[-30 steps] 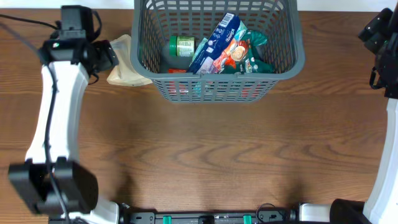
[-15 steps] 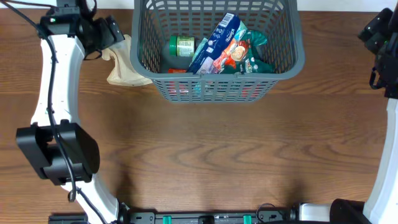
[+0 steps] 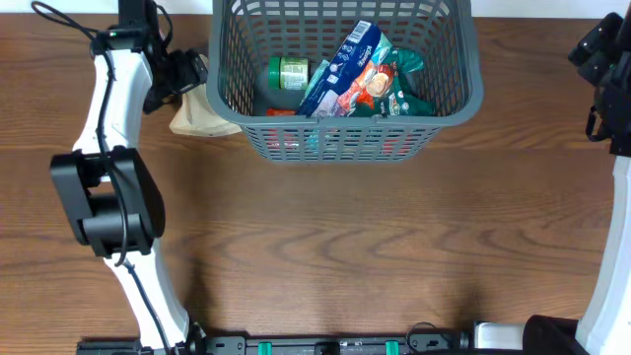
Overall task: Pack container
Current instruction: 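Move the left gripper to the crumpled plastic bag and grasp it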
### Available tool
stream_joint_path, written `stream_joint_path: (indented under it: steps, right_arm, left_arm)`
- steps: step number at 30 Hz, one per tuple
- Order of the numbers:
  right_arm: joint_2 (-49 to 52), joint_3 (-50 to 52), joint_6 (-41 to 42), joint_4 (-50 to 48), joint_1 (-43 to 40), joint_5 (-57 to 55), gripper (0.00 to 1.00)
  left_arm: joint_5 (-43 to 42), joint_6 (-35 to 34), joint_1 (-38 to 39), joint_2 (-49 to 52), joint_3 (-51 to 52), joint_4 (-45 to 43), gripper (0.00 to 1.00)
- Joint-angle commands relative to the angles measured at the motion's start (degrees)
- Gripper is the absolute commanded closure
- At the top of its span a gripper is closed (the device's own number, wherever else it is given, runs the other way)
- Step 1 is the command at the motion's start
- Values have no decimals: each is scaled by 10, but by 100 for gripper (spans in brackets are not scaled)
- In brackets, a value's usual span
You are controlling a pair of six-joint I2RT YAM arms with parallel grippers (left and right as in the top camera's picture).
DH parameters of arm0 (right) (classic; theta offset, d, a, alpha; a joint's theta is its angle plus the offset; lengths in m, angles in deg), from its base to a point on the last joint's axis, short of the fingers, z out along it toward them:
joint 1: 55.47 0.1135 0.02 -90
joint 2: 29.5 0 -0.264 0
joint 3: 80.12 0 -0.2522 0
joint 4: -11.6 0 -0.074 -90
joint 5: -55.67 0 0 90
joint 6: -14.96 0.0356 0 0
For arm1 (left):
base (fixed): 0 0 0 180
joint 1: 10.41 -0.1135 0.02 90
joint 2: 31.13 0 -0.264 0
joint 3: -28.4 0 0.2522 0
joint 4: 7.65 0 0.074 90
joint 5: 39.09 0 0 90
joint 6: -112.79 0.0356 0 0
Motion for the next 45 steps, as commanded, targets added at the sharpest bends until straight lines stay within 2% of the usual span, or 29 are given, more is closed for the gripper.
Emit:
stream_joint_path:
  steps: [1, 10, 21, 39, 40, 41, 42, 43, 44, 45]
  right_arm:
    - [2, 0, 9, 1, -2, -4, 1]
    - [2, 0, 9, 0, -2, -4, 1]
    - [2, 0, 9, 0, -2, -4, 1]
    - [2, 0, 9, 1, -2, -4, 1]
    - [2, 0, 9, 1, -2, -4, 1]
    - [2, 0, 8, 0, -2, -4, 1]
    - [2, 0, 8, 0, -2, -4, 1]
    - [2, 0, 9, 1, -2, -4, 1]
    - [2, 0, 9, 0, -2, -4, 1]
    - [2, 0, 9, 0, -2, -4, 1]
  left_arm:
    - [-4, -5, -1, 26, -5, 1, 1]
    - [-4, -7, 3, 78, -3, -12, 2]
    - [-3, -7, 4, 81, 0, -65, 1]
    - [-4, -7, 14, 140, 1, -62, 0]
    - [-4, -7, 14, 140, 1, -61, 8]
    - [-3, -7, 14, 140, 1, -60, 28]
    - [-3, -6, 14, 140, 1, -58, 63]
    - [-3, -2, 14, 140, 1, -57, 87]
    - [-3, 5, 14, 140, 1, -55, 94]
    - [-3, 14, 14, 140, 1, -51, 94]
